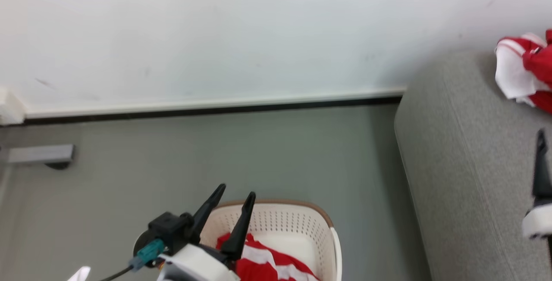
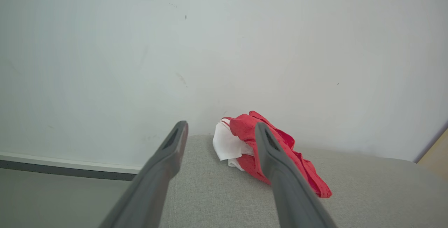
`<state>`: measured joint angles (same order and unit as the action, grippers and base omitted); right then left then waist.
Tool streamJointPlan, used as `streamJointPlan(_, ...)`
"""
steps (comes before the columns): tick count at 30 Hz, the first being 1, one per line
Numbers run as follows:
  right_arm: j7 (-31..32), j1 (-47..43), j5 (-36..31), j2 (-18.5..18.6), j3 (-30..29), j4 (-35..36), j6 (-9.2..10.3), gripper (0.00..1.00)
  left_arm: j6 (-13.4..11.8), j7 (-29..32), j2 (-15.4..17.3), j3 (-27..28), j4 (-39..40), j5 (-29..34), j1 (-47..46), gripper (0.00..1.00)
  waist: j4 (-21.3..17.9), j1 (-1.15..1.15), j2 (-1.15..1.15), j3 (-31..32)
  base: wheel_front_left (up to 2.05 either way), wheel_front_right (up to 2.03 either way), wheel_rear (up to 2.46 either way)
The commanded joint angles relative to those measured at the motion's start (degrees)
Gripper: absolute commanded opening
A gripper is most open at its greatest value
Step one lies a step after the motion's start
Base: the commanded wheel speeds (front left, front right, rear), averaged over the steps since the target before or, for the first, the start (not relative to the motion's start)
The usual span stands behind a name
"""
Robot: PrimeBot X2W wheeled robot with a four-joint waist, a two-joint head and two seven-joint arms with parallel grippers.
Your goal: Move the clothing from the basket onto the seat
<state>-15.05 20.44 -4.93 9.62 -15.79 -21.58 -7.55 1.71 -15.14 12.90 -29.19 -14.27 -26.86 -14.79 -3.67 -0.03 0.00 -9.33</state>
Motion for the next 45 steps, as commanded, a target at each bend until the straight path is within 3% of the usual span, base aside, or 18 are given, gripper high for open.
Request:
streamJointPlan(1,-0.13,-2.42,0.92,-0.22,1.17,1.04,0.13,1.00,-0.13,0.00,-0.04,0.70,0.30,-0.49,1.50,1.00,1.69,0.03,0.00,2.91,0.00,0.00,0.00)
streamJointPlan(12,-0.08,-15.83,3.85,-5.50,9.08,7.70,0.13,1.00,-0.05,-0.01,-1.44,6.30,0.47,2.13,8.88,1.00,9.59,0.03,0.00,8.72,0.00,0.00,0.00)
streamJointPlan(20,-0.09,-22.10,6.50,-6.65,13.55,9.03,0.13,1.00,0.49,0.00,-2.67,10.48,-0.20,4.52,11.95,1.00,12.32,0.03,0.00,10.78,0.00,0.00,0.00)
streamJointPlan(37,-0.09,-25.49,11.68,-6.70,16.71,8.37,0.13,1.00,3.01,-0.01,-5.52,20.58,-3.46,10.49,16.51,1.00,9.54,0.03,0.00,13.03,0.00,0.00,0.00)
streamJointPlan(45,-0.10,-25.11,12.67,-6.70,16.97,8.49,0.13,1.00,4.19,-0.01,-6.40,22.40,-3.88,12.04,16.20,1.00,9.24,0.03,0.00,12.60,0.00,0.00,0.00)
